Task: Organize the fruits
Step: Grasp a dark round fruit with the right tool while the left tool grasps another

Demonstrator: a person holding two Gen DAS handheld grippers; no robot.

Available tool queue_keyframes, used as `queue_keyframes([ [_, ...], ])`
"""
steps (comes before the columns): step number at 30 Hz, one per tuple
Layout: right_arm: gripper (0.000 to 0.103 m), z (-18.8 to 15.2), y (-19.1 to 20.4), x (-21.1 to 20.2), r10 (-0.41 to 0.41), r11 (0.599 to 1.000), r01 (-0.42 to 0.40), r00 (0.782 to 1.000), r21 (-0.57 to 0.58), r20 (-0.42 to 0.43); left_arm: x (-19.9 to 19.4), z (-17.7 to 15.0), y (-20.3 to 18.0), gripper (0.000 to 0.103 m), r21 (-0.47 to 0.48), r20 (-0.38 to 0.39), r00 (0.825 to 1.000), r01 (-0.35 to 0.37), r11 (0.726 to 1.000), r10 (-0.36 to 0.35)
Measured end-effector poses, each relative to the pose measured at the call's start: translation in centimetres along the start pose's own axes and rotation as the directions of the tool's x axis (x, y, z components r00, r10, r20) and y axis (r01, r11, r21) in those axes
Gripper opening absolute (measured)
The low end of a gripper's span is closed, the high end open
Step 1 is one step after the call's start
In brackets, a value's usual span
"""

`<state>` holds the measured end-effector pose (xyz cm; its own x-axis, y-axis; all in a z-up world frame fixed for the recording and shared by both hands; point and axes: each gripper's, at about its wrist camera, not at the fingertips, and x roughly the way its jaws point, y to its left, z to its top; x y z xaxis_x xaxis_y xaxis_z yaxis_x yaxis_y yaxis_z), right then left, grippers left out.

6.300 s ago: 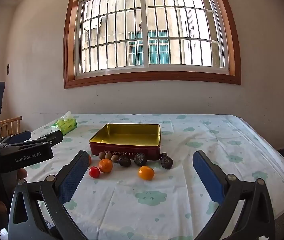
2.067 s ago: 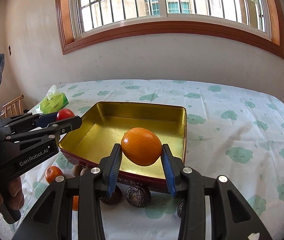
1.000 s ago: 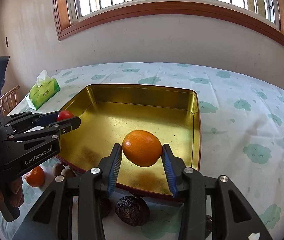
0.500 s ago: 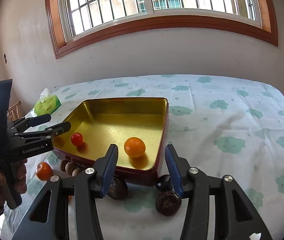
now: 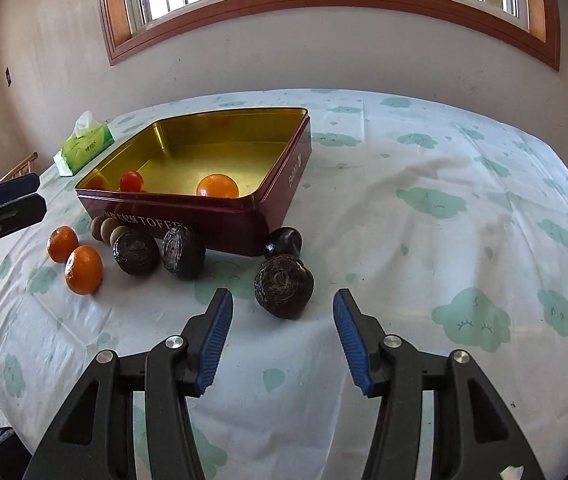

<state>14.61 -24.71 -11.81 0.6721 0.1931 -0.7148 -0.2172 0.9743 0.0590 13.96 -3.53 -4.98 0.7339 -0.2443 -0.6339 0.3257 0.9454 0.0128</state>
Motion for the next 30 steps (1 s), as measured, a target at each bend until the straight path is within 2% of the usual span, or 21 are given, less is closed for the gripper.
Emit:
queue_keyframes([
  [3,0.05,0.6,-0.2,1.3,0.016,1.0,-0.016,0.999,0.009,-0.038,-0.2,-0.6,-0.7,0.079,0.027,-0.012,1.0,0.018,0.999,-0.018],
  [4,0.043,0.7,-0.2,1.7,0.015,1.0,-0.014,0.999,0.008,-0.052,-0.3,-0.7,-1.1,0.079,0.045,-0.017,1.0,0.021,0.999,-0.02],
  [5,0.03,0.8,-0.2,2.0,0.017,1.0,-0.017,0.998,0.008,-0.068,-0.3,-0.8,-1.5,0.079,0.063,-0.02,1.0,0.022,0.998,-0.02],
  [8,0.029,0.4,-0.5,1.3,0.02,0.999,-0.019,0.999,0.031,-0.041,-0.1,-0.7,-2.5,0.079,0.105,-0.025,0.999,0.037,0.994,-0.035],
  [11,0.03,-0.5,-1.7,-0.1,0.014,0.995,-0.014,1.0,0.101,-0.003,0.9,-0.1,-3.0,0.079,0.117,-0.034,0.998,0.055,0.992,-0.051],
  [15,0.03,-1.1,-2.4,-1.4,-0.002,0.99,-0.002,1.0,0.139,0.027,3.0,0.6,-3.5,0.075,0.124,-0.085,0.989,0.128,0.984,-0.118],
  [17,0.03,-1.1,-2.6,-1.2,0.001,0.989,-0.004,1.0,0.145,0.018,4.0,0.7,-4.2,0.071,0.181,-0.11,0.986,0.144,0.973,-0.125],
  [18,0.03,-1.1,-2.7,-1.0,0.008,0.989,-0.009,1.0,0.15,0.008,4.5,0.8,-4.5,0.063,0.206,-0.127,0.984,0.148,0.967,-0.123],
  [20,0.03,-1.1,-3.0,-0.8,0.017,0.986,-0.016,1.0,0.164,-0.003,5.7,0.9,-4.5,0.056,0.225,-0.18,0.973,0.185,0.957,-0.146],
  [22,0.03,-1.1,-3.3,-0.7,0.028,0.984,-0.027,1.0,0.175,-0.006,6.7,0.9,-4.5,0.056,0.237,-0.227,0.96,0.217,0.947,-0.163],
  [28,0.03,-1.2,-3.8,-0.2,0.043,0.978,-0.037,0.999,0.205,-0.026,8.6,0.7,-4.8,0.054,0.301,-0.288,0.947,0.232,0.925,-0.144],
  [30,0.03,-1.2,-3.8,-0.1,0.045,0.978,-0.039,0.999,0.207,-0.028,8.9,0.6,-4.9,0.054,0.326,-0.287,0.948,0.231,0.917,-0.136],
])
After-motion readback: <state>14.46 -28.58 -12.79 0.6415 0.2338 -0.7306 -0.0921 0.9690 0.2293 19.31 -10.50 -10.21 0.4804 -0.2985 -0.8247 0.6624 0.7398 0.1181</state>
